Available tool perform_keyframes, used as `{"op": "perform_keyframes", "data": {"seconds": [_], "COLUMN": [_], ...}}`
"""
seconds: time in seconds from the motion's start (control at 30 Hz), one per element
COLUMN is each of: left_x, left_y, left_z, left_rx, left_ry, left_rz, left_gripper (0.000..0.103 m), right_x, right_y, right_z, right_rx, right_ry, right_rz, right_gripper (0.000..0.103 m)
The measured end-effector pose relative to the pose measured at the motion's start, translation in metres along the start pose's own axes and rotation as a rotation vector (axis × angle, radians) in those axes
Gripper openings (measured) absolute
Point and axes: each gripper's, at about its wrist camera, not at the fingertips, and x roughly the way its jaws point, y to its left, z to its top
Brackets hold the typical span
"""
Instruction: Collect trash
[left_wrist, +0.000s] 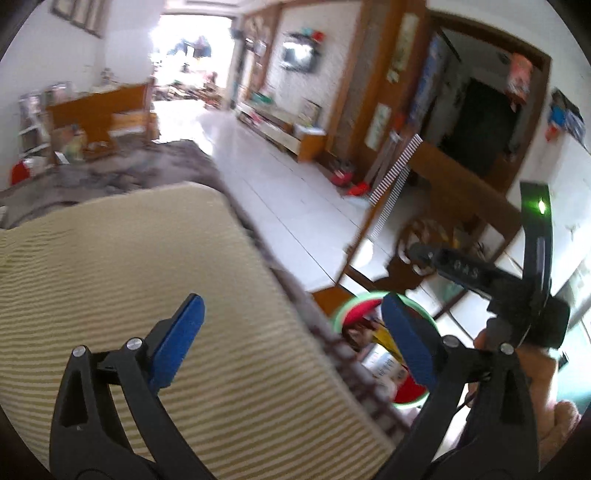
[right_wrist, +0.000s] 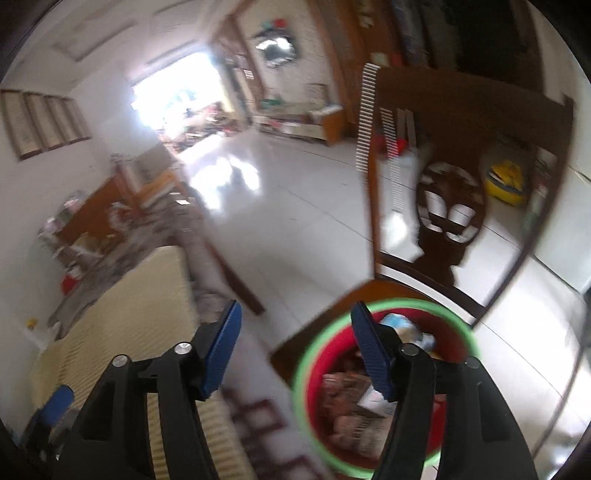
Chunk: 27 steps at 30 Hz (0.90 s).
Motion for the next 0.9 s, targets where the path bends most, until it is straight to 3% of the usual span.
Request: {"op": "perform_keyframes", "data": {"seconds": [0.13,0.27,0.4,0.5,0.63,0.9], "left_x": [-0.037,-0.074,-0.093,-0.092,-0.097,-0.107], "left_y": [0.038,0.073,0.106,0.136,0.152,0.155], "left_z": [0.01,0.012,0.004,0.001,0.0,0.0], "left_rx": [-0.002,0.041,0.031,-0.074,-0.13,-0.148], "left_ry": [-0.075,-0.162,-0.229,-0.205,-0.206,-0.233], "left_rz": [0.092,0.196,0.276,0.265,0.306,0.313], "left_gripper": [0.097,0.098,0.098,0.098,0.098,0.098], "right_x": [-0.004,-0.013,-0.019,-0.018,-0.014,-0.007], "right_y": [0.051,0.105,0.144,0.16,0.161,0.169], "right_z": [-0.008,-0.022,-0.037,-0.043,-0.044,-0.05], "right_rx": [-0.076,-0.162,-0.225,-0.245,-0.2,-0.179], "right_ry": [-0.036,-0.094,-0.144,-0.159,-0.164,-0.135], "right_rz": [0.097,0.193,0.264,0.284,0.295,0.27], "right_gripper": [0.064,0.079,0.086,0.088,0.091,0.091]}}
